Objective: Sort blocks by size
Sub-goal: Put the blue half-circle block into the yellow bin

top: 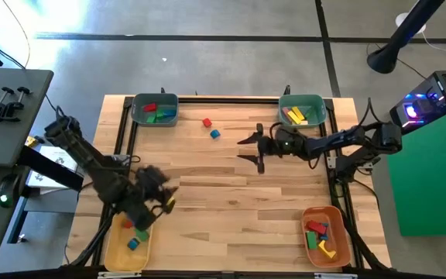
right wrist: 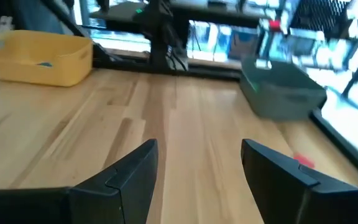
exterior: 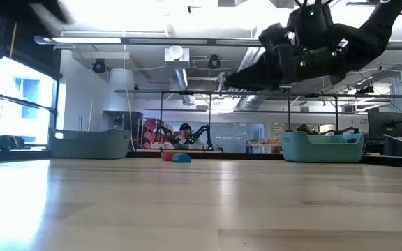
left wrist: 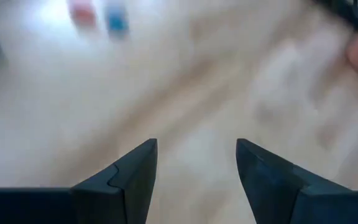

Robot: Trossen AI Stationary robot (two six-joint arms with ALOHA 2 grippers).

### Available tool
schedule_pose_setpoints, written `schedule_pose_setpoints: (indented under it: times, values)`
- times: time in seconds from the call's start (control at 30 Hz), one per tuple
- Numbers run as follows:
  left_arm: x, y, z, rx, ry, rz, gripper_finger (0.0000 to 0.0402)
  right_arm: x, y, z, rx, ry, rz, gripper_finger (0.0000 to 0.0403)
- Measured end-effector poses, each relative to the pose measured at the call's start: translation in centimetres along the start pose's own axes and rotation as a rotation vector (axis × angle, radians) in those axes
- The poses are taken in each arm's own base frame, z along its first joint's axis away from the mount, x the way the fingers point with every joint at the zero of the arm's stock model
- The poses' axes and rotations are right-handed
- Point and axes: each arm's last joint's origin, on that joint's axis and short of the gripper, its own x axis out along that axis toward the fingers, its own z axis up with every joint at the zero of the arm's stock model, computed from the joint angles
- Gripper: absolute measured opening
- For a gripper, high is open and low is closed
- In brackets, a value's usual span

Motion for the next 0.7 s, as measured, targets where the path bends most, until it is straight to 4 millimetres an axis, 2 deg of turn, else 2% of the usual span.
schedule_pose_setpoints:
  times: [0.1,0.2,0.47,0.6,0.7]
  values:
    - [1.3,0.3,1.7,0.122,-0.203,0.083,0.0202,-0.1,-0.5,-0.4,0.091,0.033,-0.017,0.0227]
    - [3.1,1.3,3.1,0.177,-0.314,0.206,0.0202,-0.1,-0.7,-0.5,0.152,0.041,-0.029,0.0227]
    - [9.5,4.8,5.3,0.188,-0.322,0.451,0.0202,0.1,0.6,-0.3,0.235,0.043,-0.010,0.0227]
    - [13.2,5.8,6.9,0.198,-0.295,0.403,0.0202,0.2,1.6,-0.3,0.258,0.055,0.024,0.0227]
    - [15.7,6.2,9.1,0.213,-0.280,0.229,0.0202,0.3,2.3,-0.3,0.268,0.071,0.050,0.0227]
